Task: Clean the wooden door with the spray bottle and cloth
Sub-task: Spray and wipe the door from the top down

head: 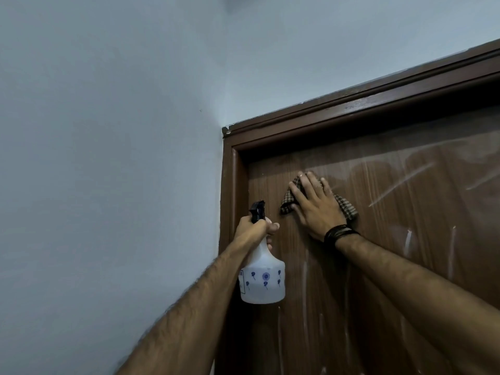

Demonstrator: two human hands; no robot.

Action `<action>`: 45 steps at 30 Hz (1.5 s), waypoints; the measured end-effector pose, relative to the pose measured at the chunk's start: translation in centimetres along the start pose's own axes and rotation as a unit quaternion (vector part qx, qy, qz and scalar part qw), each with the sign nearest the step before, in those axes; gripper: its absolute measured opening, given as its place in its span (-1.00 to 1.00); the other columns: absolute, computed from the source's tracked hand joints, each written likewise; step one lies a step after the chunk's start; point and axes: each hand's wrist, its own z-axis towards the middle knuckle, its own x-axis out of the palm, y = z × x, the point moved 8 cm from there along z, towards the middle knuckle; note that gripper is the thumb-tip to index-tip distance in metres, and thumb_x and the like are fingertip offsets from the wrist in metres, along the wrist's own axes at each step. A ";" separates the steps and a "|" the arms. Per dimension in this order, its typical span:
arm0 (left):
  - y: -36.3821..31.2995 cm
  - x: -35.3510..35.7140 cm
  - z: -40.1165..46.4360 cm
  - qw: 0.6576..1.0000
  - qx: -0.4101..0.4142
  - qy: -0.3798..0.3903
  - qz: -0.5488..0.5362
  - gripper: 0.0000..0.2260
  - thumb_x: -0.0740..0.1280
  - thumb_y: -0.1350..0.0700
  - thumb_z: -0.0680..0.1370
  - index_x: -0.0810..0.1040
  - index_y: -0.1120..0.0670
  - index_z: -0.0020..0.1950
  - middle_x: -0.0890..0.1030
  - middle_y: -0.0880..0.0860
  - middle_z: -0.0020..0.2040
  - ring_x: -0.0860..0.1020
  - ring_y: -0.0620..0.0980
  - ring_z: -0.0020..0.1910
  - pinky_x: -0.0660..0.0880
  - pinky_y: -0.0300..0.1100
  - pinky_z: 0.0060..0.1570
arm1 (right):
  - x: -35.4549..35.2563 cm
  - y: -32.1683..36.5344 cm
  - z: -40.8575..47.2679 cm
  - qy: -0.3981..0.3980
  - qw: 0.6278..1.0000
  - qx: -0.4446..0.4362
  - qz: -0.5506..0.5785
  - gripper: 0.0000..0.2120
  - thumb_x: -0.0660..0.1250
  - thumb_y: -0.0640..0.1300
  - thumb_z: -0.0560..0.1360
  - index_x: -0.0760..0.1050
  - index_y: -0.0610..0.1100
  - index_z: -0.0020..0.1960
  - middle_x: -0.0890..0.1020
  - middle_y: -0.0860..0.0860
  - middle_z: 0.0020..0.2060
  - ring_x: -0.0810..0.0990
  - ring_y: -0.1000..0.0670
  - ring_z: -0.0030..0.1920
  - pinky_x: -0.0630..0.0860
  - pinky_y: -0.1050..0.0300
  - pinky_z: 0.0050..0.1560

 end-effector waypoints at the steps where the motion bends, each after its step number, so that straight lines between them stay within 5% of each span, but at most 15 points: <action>1: 0.0 0.0 0.0 1.000 0.000 0.000 0.000 -0.92 0.40 0.30 0.54 0.54 0.16 -0.10 0.55 0.07 -0.31 0.50 -0.06 -0.43 0.49 -0.16 -0.39 | 0.3 0.8 -0.8 -0.003 1.000 -0.029 -0.011 -0.47 0.11 0.10 0.63 0.33 -0.12 0.53 0.29 -0.21 0.52 0.17 -0.22 0.54 0.08 -0.22 0.53; 6: 0.6 -0.4 0.3 1.000 -0.007 -0.005 0.000 -0.92 0.39 0.29 0.52 0.56 0.15 -0.13 0.56 0.06 -0.36 0.53 -0.03 -0.41 0.49 -0.13 -0.35 | 2.7 6.6 -5.5 0.030 0.976 -0.213 -0.021 -0.41 0.08 0.15 0.59 0.28 -0.11 0.53 0.32 -0.17 0.52 0.27 -0.17 0.52 0.10 -0.15 0.56; 13: -0.3 -1.6 1.2 1.000 0.007 -0.016 -0.023 -0.89 0.38 0.33 0.53 0.53 0.16 -0.13 0.52 0.09 -0.32 0.46 -0.06 -0.45 0.45 -0.19 -0.43 | 2.0 5.3 6.3 0.067 0.995 -0.057 0.040 -0.45 0.20 0.04 0.65 0.25 -0.15 0.57 0.14 -0.20 0.59 0.12 -0.20 0.59 0.00 -0.19 0.55; 16: -0.3 -2.7 2.2 0.999 0.006 -0.031 -0.022 -0.89 0.38 0.33 0.52 0.51 0.16 -0.11 0.52 0.09 -0.32 0.45 -0.04 -0.43 0.45 -0.18 -0.41 | 2.7 5.2 9.9 0.094 0.995 -0.010 0.014 -0.43 0.06 0.09 0.68 0.10 -0.15 0.60 0.07 -0.16 0.60 0.00 -0.16 0.60 -0.08 -0.19 0.55; 24: -0.6 -3.3 2.2 0.999 0.011 -0.016 -0.036 -0.92 0.38 0.34 0.50 0.56 0.18 -0.09 0.52 0.08 -0.39 0.47 -0.03 -0.47 0.44 -0.18 -0.43 | 4.5 9.8 2.6 0.122 0.981 -0.148 -0.023 -0.37 -0.04 0.13 0.60 0.21 -0.18 0.57 0.23 -0.19 0.55 0.14 -0.19 0.57 0.06 -0.20 0.55; 28: -0.4 -3.0 2.3 0.999 0.002 -0.009 -0.038 -0.91 0.38 0.35 0.50 0.56 0.18 -0.08 0.53 0.08 -0.37 0.47 -0.04 -0.49 0.44 -0.19 -0.43 | 4.1 9.1 4.1 0.144 0.978 -0.151 -0.021 -0.39 -0.01 0.11 0.65 0.07 -0.14 0.62 0.07 -0.16 0.61 0.00 -0.17 0.60 -0.05 -0.17 0.56; 31: -0.9 -2.8 2.5 0.999 0.009 -0.006 -0.051 -0.87 0.37 0.36 0.51 0.51 0.15 -0.12 0.52 0.10 -0.32 0.44 -0.07 -0.50 0.42 -0.21 -0.46 | 2.9 7.3 9.6 0.139 0.988 -0.066 -0.028 -0.42 -0.02 0.10 0.70 -0.03 -0.10 0.64 -0.02 -0.11 0.63 -0.07 -0.15 0.61 -0.10 -0.17 0.54; 36: -0.9 -2.7 2.3 0.999 0.007 -0.003 -0.050 -0.88 0.36 0.36 0.52 0.51 0.16 -0.09 0.53 0.10 -0.30 0.43 -0.07 -0.48 0.41 -0.22 -0.44 | 2.6 7.1 10.9 0.116 0.992 -0.036 -0.029 -0.44 -0.01 0.11 0.69 0.07 -0.10 0.61 0.08 -0.12 0.60 0.02 -0.16 0.58 -0.04 -0.21 0.51; 40: -0.6 -2.6 1.9 0.998 0.010 -0.017 -0.056 -0.87 0.35 0.38 0.51 0.52 0.16 -0.13 0.53 0.11 -0.33 0.44 -0.06 -0.52 0.40 -0.22 -0.47 | 3.3 8.8 5.2 0.139 0.983 -0.108 -0.047 -0.40 0.00 0.14 0.65 0.10 -0.12 0.60 0.11 -0.16 0.58 0.07 -0.19 0.57 0.03 -0.22 0.51; 45: 0.4 -2.2 0.9 0.998 -0.003 -0.020 -0.057 -0.84 0.33 0.42 0.48 0.51 0.16 -0.16 0.46 0.08 -0.42 0.43 -0.05 -0.52 0.40 -0.21 -0.47 | 3.7 8.7 -1.9 0.124 0.980 -0.157 0.001 -0.43 -0.01 0.11 0.58 0.38 -0.12 0.48 0.40 -0.16 0.44 0.33 -0.19 0.46 0.16 -0.24 0.46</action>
